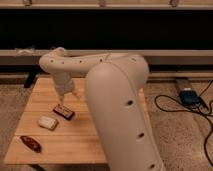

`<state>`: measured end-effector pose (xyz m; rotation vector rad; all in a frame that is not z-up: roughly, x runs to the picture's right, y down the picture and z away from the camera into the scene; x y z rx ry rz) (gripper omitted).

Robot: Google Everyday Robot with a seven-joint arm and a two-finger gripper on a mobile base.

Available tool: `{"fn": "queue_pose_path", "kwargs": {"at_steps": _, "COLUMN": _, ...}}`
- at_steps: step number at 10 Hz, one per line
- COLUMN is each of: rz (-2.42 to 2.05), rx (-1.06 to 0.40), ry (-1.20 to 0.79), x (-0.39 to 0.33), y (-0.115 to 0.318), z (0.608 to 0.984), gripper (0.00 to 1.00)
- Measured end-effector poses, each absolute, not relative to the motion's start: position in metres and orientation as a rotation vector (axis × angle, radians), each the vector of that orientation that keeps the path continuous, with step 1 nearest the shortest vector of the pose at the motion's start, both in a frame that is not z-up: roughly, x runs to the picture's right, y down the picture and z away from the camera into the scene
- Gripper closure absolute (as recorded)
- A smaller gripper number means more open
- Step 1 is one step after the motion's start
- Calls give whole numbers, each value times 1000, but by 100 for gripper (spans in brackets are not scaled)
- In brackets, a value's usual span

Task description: Place the eraser in the ceramic cup

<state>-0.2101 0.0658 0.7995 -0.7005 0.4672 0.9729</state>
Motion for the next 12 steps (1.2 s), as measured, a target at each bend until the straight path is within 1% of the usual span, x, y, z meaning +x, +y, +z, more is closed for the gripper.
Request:
{"fn": "queue_pose_path", "kwargs": {"at_steps": 2, "rz": 861, "rx": -731, "ry": 470, "x": -236, "y": 81, "z": 827, "gripper": 35}}
{"fn": "queue_pose_path", "kwargs": {"at_steps": 4, "rz": 822, "rx": -748, "ry": 474, "x": -239, "y": 90, "z": 842, "gripper": 35}}
{"fn": "queue_pose_path", "kwargs": {"at_steps": 12, "rz": 747, "rx": -790, "ry": 439, "x": -263, "y": 113, "z": 860, "gripper": 35}}
